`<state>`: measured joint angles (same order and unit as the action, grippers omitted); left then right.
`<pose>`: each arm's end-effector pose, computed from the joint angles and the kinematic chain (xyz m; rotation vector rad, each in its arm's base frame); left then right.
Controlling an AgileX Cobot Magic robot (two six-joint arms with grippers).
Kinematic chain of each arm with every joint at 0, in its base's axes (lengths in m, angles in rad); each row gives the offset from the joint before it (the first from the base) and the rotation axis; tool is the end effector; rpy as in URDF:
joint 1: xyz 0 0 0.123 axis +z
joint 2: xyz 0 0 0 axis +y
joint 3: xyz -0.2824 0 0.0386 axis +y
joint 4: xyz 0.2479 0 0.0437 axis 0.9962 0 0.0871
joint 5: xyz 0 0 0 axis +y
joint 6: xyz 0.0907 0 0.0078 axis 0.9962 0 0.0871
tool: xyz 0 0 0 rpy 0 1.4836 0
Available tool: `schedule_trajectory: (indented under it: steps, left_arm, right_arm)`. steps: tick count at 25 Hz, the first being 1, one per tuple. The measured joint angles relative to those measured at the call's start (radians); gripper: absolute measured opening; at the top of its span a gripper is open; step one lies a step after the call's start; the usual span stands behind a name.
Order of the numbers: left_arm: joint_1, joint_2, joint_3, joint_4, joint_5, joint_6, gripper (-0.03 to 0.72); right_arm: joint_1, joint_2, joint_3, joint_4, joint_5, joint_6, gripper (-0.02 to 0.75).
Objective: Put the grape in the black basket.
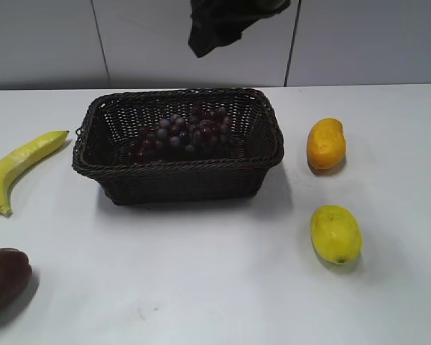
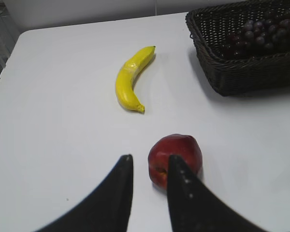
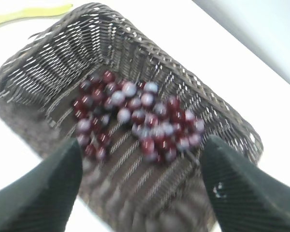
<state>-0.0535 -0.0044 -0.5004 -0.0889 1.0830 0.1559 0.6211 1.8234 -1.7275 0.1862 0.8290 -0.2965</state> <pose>-0.0071 -0.0068 0.2757 0.2207 2.0469 -0.0433 0.3341 0.2544 0.3400 -0.9928 2.2104 0.3726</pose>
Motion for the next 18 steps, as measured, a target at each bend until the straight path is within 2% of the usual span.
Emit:
schedule_trajectory:
  steps: [4,9,14,18]
  left_arm:
    - [0.000,0.000,0.000,0.000,0.000,0.000,0.228]
    - [0.000,0.000,0.000,0.000,0.000,0.000,0.228]
    - [0.000,0.000,0.000,0.000,0.000,0.000,0.228]
    - [0.000,0.000,0.000,0.000,0.000,0.000,0.228]
  right_arm:
    - [0.000,-0.120,-0.001,-0.035,0.170,0.034,0.568]
    - [0.000,-0.228,-0.001,-0.145,0.357,0.170,0.560]
    - [0.000,-0.320,0.077,-0.235,0.375,0.253,0.554]
    - [0.000,-0.428,0.256,-0.243,0.377,0.291,0.554]
